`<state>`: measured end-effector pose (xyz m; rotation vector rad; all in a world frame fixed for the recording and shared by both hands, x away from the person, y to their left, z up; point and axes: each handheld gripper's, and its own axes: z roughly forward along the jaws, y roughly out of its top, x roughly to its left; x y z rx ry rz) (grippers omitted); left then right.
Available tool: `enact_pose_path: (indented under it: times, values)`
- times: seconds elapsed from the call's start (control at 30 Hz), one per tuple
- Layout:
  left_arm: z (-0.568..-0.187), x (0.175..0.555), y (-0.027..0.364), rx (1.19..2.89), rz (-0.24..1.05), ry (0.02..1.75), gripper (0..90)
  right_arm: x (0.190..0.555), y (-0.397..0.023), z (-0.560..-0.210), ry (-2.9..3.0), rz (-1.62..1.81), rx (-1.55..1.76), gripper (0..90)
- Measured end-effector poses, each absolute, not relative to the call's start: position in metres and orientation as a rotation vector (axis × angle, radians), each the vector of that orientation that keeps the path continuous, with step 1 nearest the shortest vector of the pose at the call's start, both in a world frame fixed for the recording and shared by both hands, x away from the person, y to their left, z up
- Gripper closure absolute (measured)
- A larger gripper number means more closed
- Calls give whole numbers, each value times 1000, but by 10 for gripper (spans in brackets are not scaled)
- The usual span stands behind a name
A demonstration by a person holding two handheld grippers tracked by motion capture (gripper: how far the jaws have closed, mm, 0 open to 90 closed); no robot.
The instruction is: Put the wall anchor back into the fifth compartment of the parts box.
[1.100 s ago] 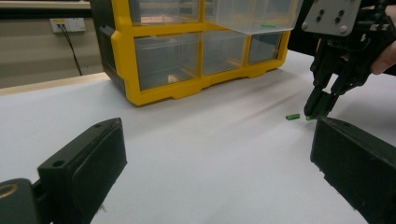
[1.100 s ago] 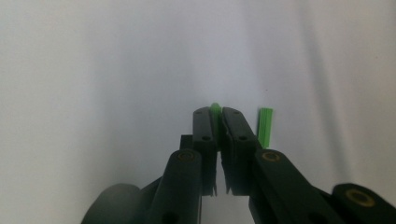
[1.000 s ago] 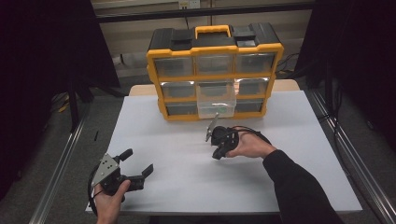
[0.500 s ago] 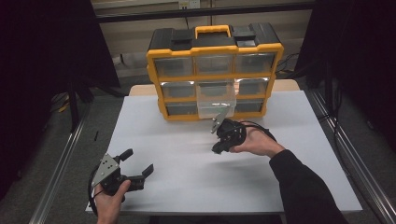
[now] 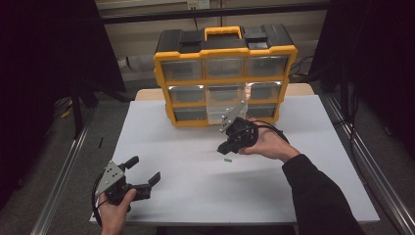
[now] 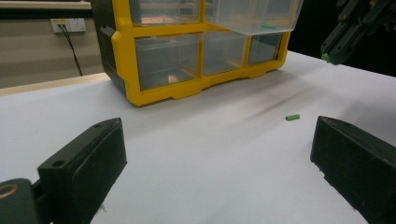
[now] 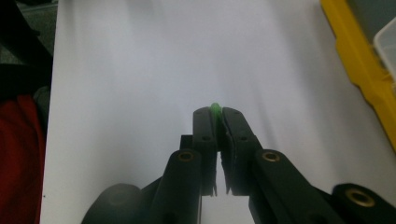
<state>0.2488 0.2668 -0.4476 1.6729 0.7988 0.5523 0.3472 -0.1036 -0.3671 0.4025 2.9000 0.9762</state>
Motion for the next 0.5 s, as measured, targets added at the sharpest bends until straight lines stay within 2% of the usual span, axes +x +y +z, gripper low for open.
enact_pose_path:
  times: [0.5]
  values:
    - [-447, 249, 267, 1666, 555, 804, 34, 348, -110, -338, 2825, 1114, 389, 846]
